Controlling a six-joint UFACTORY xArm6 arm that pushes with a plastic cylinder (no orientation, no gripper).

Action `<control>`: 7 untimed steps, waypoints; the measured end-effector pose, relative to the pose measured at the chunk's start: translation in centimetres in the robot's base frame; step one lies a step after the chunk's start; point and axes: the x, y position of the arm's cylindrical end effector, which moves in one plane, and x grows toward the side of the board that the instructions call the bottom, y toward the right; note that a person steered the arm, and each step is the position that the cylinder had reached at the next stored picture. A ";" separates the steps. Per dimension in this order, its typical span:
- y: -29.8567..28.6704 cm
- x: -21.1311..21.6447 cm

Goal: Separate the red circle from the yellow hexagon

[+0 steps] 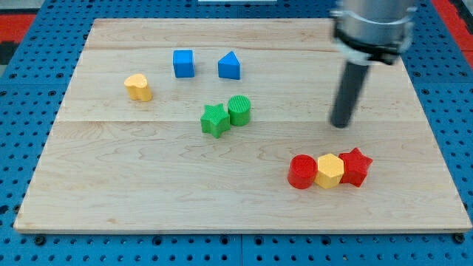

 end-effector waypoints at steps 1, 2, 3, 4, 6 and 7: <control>3.1 7.6; 2.8 12.3; -3.0 12.3; -1.9 8.4; -0.7 15.8; -5.7 15.6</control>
